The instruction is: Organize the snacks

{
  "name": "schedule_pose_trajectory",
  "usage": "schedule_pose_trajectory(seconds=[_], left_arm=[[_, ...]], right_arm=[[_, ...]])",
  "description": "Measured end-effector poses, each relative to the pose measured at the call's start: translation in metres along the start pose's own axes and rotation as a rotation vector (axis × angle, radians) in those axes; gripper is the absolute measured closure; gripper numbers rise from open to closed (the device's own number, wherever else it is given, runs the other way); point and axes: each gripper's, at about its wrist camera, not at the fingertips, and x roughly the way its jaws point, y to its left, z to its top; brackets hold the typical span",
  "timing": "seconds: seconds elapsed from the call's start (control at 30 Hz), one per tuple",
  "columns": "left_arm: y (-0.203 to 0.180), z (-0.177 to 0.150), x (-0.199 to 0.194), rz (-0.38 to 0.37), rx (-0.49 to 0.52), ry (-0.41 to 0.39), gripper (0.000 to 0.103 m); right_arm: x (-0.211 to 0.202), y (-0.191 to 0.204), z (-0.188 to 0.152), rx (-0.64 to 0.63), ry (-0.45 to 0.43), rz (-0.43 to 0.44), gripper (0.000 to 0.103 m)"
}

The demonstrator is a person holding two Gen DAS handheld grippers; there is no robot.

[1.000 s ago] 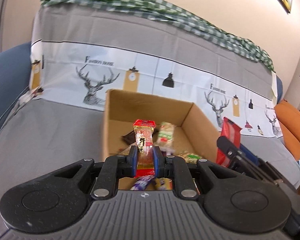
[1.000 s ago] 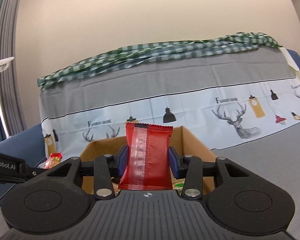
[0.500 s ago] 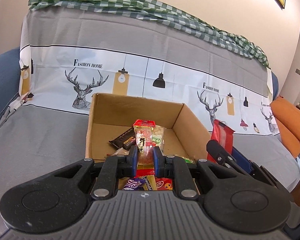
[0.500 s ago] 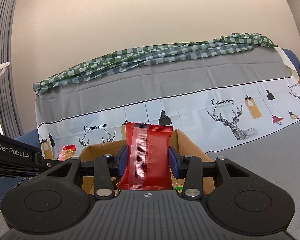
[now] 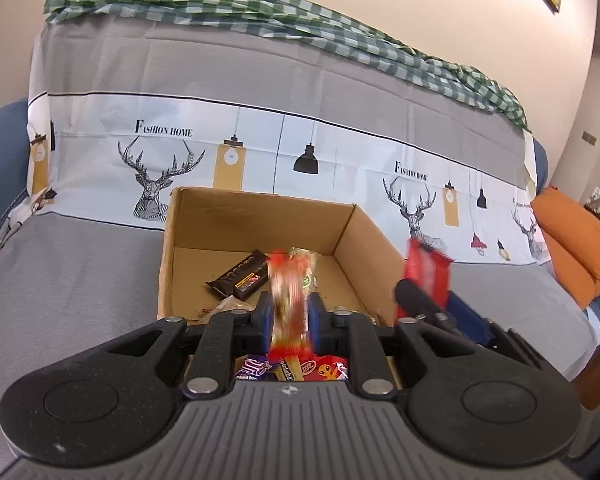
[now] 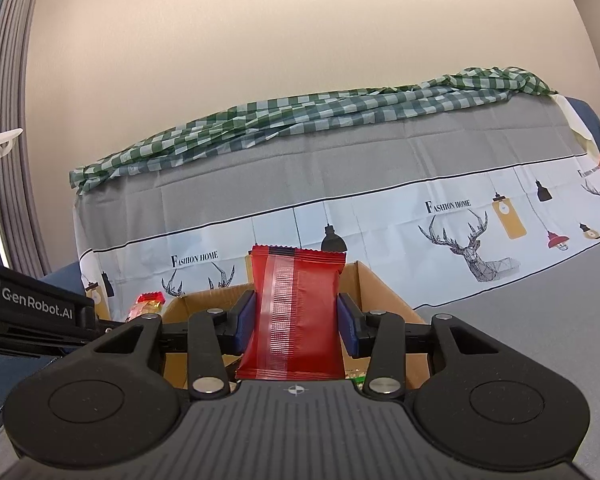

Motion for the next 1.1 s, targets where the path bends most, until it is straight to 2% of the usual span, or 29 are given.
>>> schedule_pose_trajectory(seconds=[0.07, 0.1, 0.17, 0.33, 0.37, 0.47, 0.57, 0.7, 0.8, 0.87, 1.1], left_arm=[[0.001, -0.001, -0.003, 0.005, 0.010, -0.010, 0.030], [0.002, -0.002, -0.005, 0.012, 0.011, -0.018, 0.026], [0.007, -0.004, -0.009, 0.003, 0.004, -0.023, 0.023], [0.015, -0.019, -0.027, 0.003, 0.013, -0.047, 0.006], [0.016, -0.023, -0.032, 0.015, 0.021, -0.064, 0.002], [0.017, -0.039, -0.052, 0.047, 0.049, -0.145, 0.001], [0.021, -0.051, -0.061, 0.039, 0.022, -0.144, 0.001], [0.032, -0.066, -0.060, 0.003, -0.056, -0.064, 0.001], [0.034, -0.082, -0.058, 0.014, -0.102, -0.007, 0.001], [0.033, -0.089, -0.057, 0.018, -0.108, 0.022, 0.001], [0.032, -0.091, -0.050, 0.043, -0.070, 0.072, 0.001]], right_arm=[[0.004, 0.000, -0.002, 0.001, 0.037, -0.001, 0.040], [0.006, 0.000, -0.003, 0.004, 0.049, -0.009, 0.021], [0.005, -0.001, -0.002, 0.020, 0.051, -0.029, 0.014], [0.002, -0.005, 0.001, 0.053, 0.091, -0.003, 0.001], [0.002, -0.004, 0.003, 0.052, 0.104, 0.003, 0.001], [-0.005, -0.004, 0.011, 0.033, 0.127, -0.007, 0.001], [-0.022, -0.004, 0.019, 0.013, 0.143, -0.024, 0.001], [-0.048, -0.005, 0.017, -0.062, 0.181, -0.056, 0.001], [-0.065, -0.009, 0.012, -0.029, 0.214, -0.119, 0.001], [-0.069, -0.008, 0.009, -0.033, 0.236, -0.123, 0.001], [-0.054, 0.012, -0.006, -0.186, 0.305, -0.128, 0.001]])
